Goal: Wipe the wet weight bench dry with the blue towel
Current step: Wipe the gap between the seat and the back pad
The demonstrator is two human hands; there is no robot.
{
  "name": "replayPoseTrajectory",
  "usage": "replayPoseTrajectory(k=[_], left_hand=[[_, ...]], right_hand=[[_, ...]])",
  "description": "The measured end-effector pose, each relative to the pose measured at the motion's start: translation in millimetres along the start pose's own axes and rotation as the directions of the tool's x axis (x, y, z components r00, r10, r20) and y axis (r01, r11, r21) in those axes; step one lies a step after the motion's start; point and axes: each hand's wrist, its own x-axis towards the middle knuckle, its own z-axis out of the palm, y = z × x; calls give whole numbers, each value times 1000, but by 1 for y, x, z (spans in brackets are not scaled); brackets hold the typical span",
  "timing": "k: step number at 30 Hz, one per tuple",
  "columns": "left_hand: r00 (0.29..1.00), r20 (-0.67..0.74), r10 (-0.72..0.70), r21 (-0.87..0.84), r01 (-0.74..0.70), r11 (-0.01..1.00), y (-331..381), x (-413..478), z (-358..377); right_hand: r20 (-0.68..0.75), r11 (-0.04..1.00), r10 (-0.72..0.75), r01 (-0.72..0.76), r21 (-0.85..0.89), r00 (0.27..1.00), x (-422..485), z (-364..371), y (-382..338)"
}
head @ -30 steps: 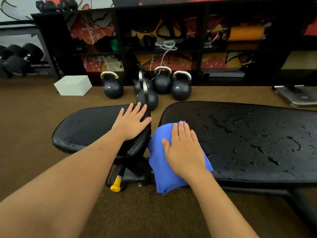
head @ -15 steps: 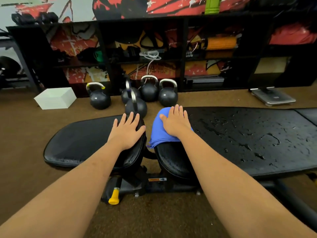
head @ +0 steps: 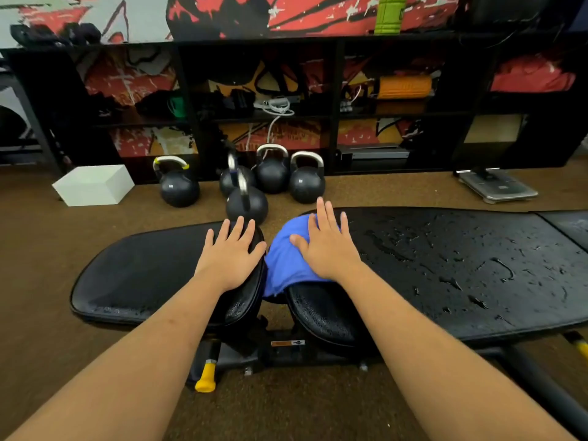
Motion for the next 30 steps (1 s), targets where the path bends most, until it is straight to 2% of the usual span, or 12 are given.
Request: replayPoseTrajectory(k=[4,12,16,21,24,26,30], left_hand=[[1000,1,-8,3,8,1000,1,0,1],[998,55,-35,-3,35,999,4,0,-5],[988,104,-114,-53,120,991,18,6,-12],[987,0,-164,-46,163,985,26,5,-1],[988,-16,-153,-24,153,988,24,7,3],[988,-22,-150,-24,150,988,23,9,4],[990,-19,-140,-14,140,990,23,12,3]], right_hand=[[74,999,4,-7,43,997,24,6,6],[28,1000,-1,1,22,1000,-134,-2,-17],[62,999,28,-30,32,998,-79,-4,-10],[117,997,45,-52,56,992,32,-2,19],[114,998,42,-47,43,993,41,1,20],[91,997,51,-55,48,995,9,1,15],[-4,995,7,-7,98,1000,-116,0,-8]])
